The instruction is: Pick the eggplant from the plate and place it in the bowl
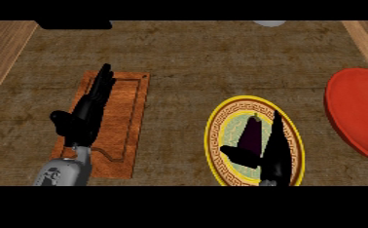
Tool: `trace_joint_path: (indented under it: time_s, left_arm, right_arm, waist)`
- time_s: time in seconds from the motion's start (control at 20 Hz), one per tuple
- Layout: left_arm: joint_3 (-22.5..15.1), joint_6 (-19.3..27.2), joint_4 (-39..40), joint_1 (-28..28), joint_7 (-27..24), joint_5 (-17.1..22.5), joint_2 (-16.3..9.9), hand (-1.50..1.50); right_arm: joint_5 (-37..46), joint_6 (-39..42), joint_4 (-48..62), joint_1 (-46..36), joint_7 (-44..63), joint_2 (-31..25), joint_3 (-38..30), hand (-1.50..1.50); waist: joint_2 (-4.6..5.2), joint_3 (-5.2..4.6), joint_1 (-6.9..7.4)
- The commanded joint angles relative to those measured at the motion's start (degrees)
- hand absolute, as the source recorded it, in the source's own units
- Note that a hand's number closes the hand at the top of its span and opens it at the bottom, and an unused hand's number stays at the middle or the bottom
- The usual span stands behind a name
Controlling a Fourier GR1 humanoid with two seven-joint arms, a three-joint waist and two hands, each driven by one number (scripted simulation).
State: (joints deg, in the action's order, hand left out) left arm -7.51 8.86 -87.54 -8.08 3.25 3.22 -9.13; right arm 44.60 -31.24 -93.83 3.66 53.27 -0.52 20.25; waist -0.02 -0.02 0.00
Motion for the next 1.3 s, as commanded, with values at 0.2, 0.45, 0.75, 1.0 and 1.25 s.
trace_joint_path:
  time_s: [0.2, 0.45, 0.75, 1.0, 1.25]
  left_arm:
    - [0.32, -0.88, -1.22, -0.23, 2.18, -2.19, 1.84, 0.0]
    - [2.65, -2.15, 1.76, -3.8, 2.5, -0.78, 1.04, 0.0]
    - [0.94, -0.14, 1.76, -0.55, -0.92, -3.66, 3.77, 0.0]
    - [1.25, 0.03, 1.38, -1.43, 0.36, -4.32, 3.4, 0.0]
    - [3.38, -2.12, 1.02, 0.1, -0.14, -2.47, 0.79, 0.0]
  right_arm:
    - [-5.3, 0.84, 6.76, -2.64, -2.92, 0.5, -1.84, -1.5]
    - [-3.83, 7.96, 7.09, -3.76, -6.51, -2.16, 2.22, 1.5]
    - [-5.19, 4.48, 12.9, -5.2, -12.66, 0.12, 0.86, 1.5]
    - [-8.21, 6.46, 5.1, -1.76, -16.07, -2.7, 4.5, 1.5]
    - [-19.81, 15.13, -9.81, 4.72, -35.64, -13.44, 9.12, 1.5]
  waist:
    - [0.03, 0.03, 0.03]
    - [0.09, 0.02, -0.04]
    - [0.09, 0.03, 0.09]
    - [-0.03, 0.04, -0.2]
    - [-0.54, 0.16, -1.1]
